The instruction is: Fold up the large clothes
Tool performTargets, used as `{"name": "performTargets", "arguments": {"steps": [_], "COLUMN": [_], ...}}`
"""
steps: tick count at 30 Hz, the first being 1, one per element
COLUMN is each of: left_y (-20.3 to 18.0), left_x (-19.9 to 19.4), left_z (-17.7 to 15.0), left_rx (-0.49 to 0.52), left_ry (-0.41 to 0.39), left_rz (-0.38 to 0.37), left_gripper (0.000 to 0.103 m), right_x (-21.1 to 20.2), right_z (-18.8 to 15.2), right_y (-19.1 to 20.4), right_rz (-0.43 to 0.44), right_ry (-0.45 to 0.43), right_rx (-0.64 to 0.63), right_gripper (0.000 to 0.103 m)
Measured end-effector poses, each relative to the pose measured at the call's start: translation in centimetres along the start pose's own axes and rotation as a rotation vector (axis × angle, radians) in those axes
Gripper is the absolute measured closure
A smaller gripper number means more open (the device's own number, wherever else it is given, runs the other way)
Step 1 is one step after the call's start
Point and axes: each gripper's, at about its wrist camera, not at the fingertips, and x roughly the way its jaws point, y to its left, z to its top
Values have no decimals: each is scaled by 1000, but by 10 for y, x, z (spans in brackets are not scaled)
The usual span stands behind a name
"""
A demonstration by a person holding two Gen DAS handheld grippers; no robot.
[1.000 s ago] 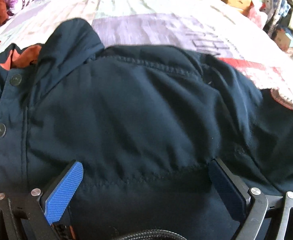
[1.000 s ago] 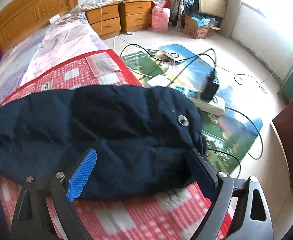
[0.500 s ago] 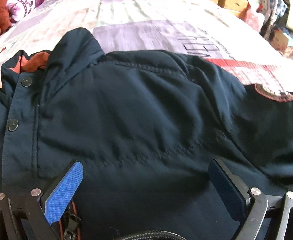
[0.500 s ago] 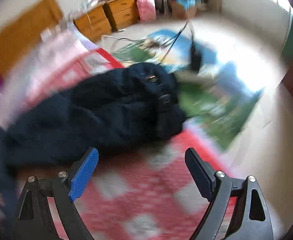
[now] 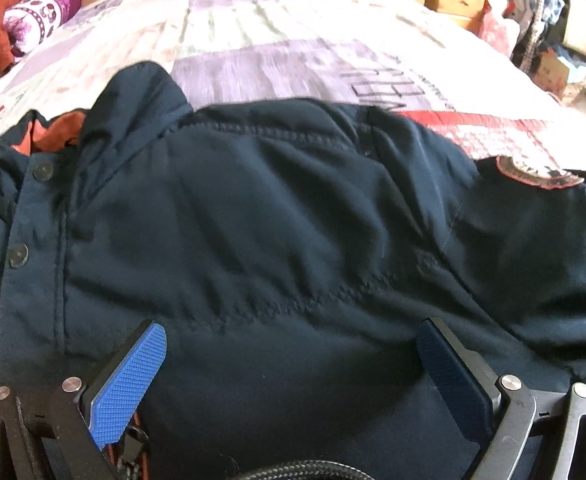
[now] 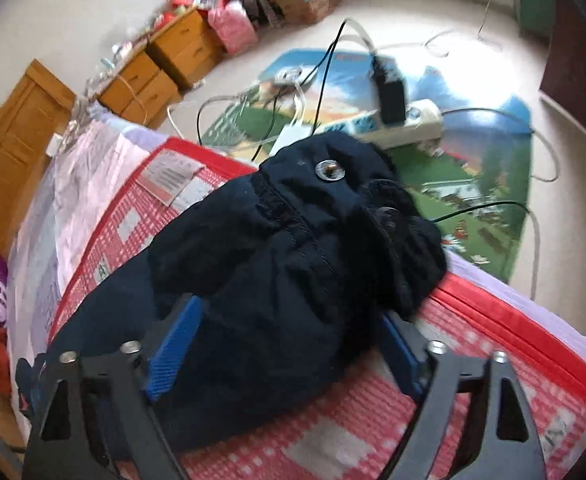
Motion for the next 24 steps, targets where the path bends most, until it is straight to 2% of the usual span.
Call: {"name": "performTargets", "arguments": {"steps": [1,3,6,9,12,15,17,18,19,21,23,24], "left_y": [0,1,1,0,-1,0,0,0,0,-2,-4,-4], "left_x": [0,3,9,12,12,11,11,10,9,7,2,-1], "left_z": [0,0,-3,-5,-6,-6,-5,-5,-5,-4,-3,-2], "left_rx": [4,10,4,2,0,-1,-1,-1,-1,4,12,11], "left_ry": [-3,3,15,17,17,17,19,19,17,13,1,-11], "left_rz": [-1,1,-5,0,0,-7,-5,-5,-2,-1,3,5], "left_gripper": [0,0,0,0,0,0,0,0,0,0,0,0], "right_x": [-11,-17,-6,8,27,36,37,35,31,21,1,-6], "right_z": [-10,-25,-34,-20,2,12,13,11,9,10,18,22], "right_y": [-5,-15,-16,-10,-8,-14,-21,-24,-21,-3,26,30], "right_rz": [-5,8,84,170,256,302,324,308,272,216,156,150], "right_ry": [-21,-2,55,29,12,-12,-22,-31,-42,-51,-88,-102], "right_rx": [5,-2,-6,62,181,258,338,366,340,191,-15,-53], "right_gripper": [20,20,20,20,19,22,39,77,85,90,92,93]}}
